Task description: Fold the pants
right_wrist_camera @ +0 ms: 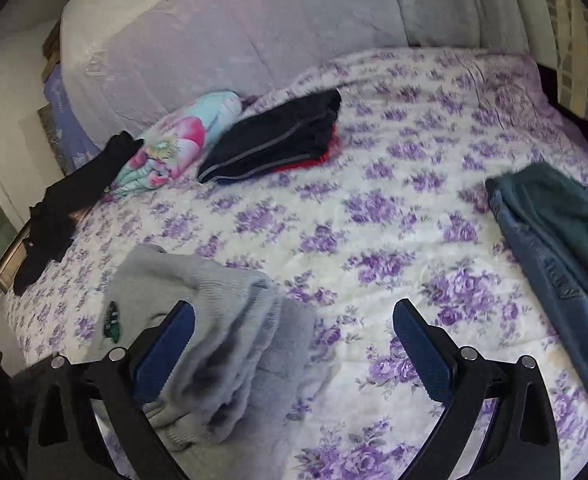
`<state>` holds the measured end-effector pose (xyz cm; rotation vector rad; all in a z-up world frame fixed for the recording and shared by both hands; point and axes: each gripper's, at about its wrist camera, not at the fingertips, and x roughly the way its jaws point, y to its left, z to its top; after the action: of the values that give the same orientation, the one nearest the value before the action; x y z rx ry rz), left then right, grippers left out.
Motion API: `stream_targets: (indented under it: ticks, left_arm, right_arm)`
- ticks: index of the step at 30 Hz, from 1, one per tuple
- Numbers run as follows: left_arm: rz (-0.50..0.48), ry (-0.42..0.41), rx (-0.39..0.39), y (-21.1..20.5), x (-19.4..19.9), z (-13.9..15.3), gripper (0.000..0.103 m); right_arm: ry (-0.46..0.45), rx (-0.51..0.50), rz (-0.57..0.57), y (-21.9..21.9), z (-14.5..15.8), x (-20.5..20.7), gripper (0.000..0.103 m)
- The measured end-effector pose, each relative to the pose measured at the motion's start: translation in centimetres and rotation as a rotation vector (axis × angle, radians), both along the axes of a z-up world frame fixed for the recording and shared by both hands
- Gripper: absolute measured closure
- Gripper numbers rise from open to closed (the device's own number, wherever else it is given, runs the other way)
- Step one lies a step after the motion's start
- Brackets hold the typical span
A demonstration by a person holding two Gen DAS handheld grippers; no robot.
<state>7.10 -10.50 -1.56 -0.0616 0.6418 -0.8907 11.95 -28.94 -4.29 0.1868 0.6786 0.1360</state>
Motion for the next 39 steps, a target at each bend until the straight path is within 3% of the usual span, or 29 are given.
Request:
stream_targets:
  ticks: [4,8,10,13,16,19,23,26,31,35,39]
  left_arm:
    - [0.143,-0.036,-0.008,4.3,2.6,2.3,0.014]
    - [0.279,0.043,0.093,5.0,7.7,1.6,0.014]
    - [0.311,0.064,0.170,4.0,9.5,0.0,0.014]
    - [0.363,0.093,0.268,2.8,10.2,-2.7,0.014]
    - [0.407,0.117,0.291,2.5,11.2,-4.9,0.009]
    - [0.421,0.102,0.295,2.7,10.8,-5.0,0.007]
    - [0.439,0.077,0.302,2.7,10.0,-4.4,0.008]
    - [0.466,0.041,0.312,3.0,9.4,-3.8,0.008]
    - [0.482,0.039,0.299,3.6,8.8,-3.3,0.008]
    - [0.497,0.021,0.317,3.9,8.4,-3.0,0.008]
    - [0.512,0.015,0.326,4.3,8.5,-2.9,0.008]
  right_arm:
    - [0.001,-0.151,0.104,3.5,0.5,-2.7,0.004]
    - [0.042,-0.278,0.068,5.1,-2.3,-3.9,0.004]
    - [0.091,-0.257,0.056,4.8,-4.2,-3.6,0.004]
    - [0.157,-0.116,0.064,2.9,-6.4,-3.0,0.003]
    - [0.195,0.001,0.075,1.6,-7.8,-2.7,0.003]
    - [0.189,0.015,0.076,1.7,-8.1,-2.9,0.003]
    - [0.155,-0.024,0.062,2.1,-6.8,-3.6,0.004]
    - [0.057,-0.133,0.033,2.9,-3.8,-4.8,0.004]
    - [-0.063,-0.143,0.019,3.1,1.1,-3.7,0.004]
    - [-0.045,-0.206,-0.002,4.0,1.7,-0.2,0.004]
    - [0.016,-0.260,-0.013,4.6,-0.3,2.1,0.004]
